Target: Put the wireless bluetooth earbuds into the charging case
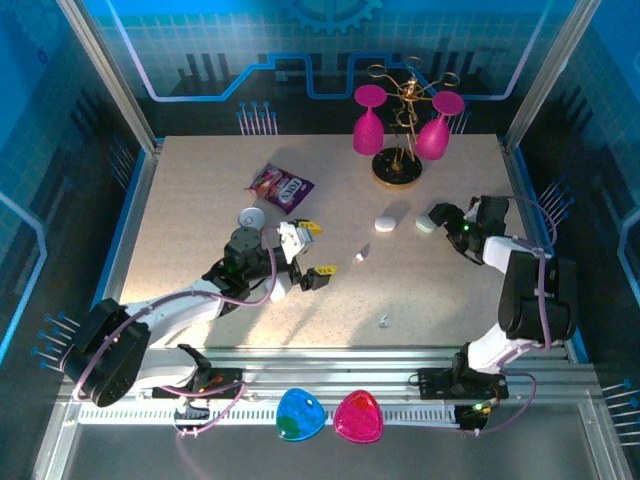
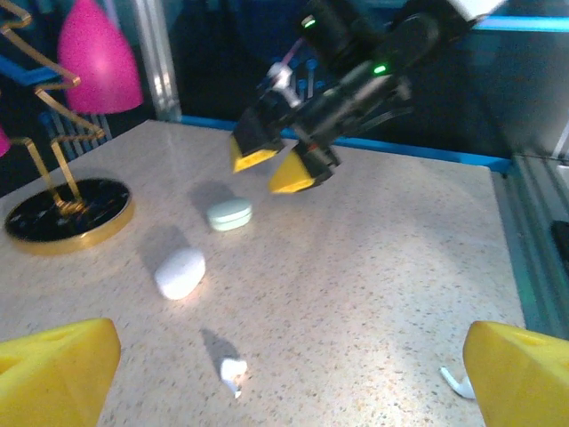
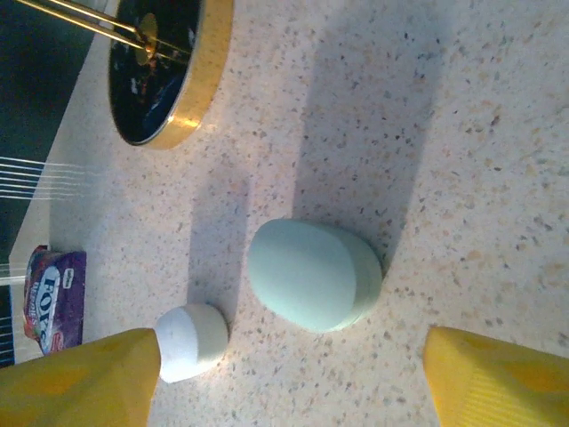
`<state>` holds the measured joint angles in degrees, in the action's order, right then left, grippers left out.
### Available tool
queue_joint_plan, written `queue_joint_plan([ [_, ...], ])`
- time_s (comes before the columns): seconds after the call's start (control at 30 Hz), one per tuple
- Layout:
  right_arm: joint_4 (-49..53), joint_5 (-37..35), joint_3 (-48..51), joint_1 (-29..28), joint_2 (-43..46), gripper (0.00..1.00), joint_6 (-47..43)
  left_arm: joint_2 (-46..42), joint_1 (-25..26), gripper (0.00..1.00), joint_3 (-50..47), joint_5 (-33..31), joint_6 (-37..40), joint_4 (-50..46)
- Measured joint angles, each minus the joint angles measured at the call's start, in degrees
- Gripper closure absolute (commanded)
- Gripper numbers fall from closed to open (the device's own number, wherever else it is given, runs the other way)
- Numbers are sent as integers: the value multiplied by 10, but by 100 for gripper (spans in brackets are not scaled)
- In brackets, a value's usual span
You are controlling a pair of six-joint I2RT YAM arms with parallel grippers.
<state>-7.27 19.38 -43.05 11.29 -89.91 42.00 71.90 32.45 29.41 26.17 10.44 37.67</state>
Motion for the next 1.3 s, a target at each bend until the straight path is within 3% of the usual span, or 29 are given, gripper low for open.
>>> queue_joint_plan([
  [0.23,54,-59,7,-81,113,14,-104,-55,0,1,0,-114,-49,-125],
  [0.4,92,-90,7,-156,140,13,-178,-89,1,1,1,-216,-114,-246],
  [0.67,122,-117,5,-290,150,11,-264,-123,7,1,9,-357,-345,-447],
  [0.87,124,-126,2,-344,150,11,-289,-101,12,4,17,-402,-508,-545],
  [1.03,124,-136,2,-358,149,11,-290,-19,13,4,86,-414,-615,-631],
  [1.3,129,-150,2,-361,149,11,-292,116,13,12,199,-414,-695,-704],
])
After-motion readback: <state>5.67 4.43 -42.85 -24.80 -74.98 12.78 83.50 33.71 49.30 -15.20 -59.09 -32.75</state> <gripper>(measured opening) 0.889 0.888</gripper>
